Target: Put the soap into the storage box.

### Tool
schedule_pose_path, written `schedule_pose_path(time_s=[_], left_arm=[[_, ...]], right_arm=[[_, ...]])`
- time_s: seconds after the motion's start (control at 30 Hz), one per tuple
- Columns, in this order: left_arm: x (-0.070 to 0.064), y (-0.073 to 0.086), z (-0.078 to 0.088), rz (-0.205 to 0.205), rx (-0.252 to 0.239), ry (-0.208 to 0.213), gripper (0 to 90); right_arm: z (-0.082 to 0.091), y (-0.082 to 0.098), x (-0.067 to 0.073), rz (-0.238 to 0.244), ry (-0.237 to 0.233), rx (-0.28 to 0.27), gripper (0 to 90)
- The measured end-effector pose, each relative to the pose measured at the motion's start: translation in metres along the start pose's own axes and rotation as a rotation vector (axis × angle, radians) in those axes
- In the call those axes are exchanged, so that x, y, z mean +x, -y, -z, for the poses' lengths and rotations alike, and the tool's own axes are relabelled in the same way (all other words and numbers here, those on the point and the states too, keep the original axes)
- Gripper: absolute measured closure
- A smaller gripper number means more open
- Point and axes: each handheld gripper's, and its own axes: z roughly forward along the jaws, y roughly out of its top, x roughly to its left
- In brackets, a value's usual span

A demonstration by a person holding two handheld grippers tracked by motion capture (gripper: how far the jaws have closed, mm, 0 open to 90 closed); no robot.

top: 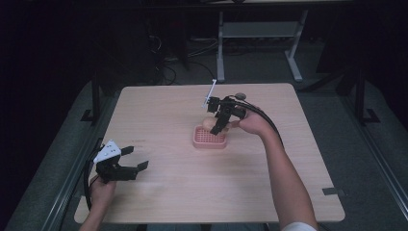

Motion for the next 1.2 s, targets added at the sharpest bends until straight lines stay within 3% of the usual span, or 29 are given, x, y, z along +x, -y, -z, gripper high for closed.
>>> schedule_pose_path(time_s=[0.7, 1.2], left_arm=[[0.001, 0.0, 0.0, 0.003, -0.004, 0.0, 14.3], [0.001, 0.0, 0.001, 0.003, -0.005, 0.001, 14.3]], right_arm=[[-0.037, -0.011, -0.007, -0.003, -0.055, 0.055, 32.0], [-0.05, -0.015, -0.01, -0.001, -0.075, 0.078, 31.9]])
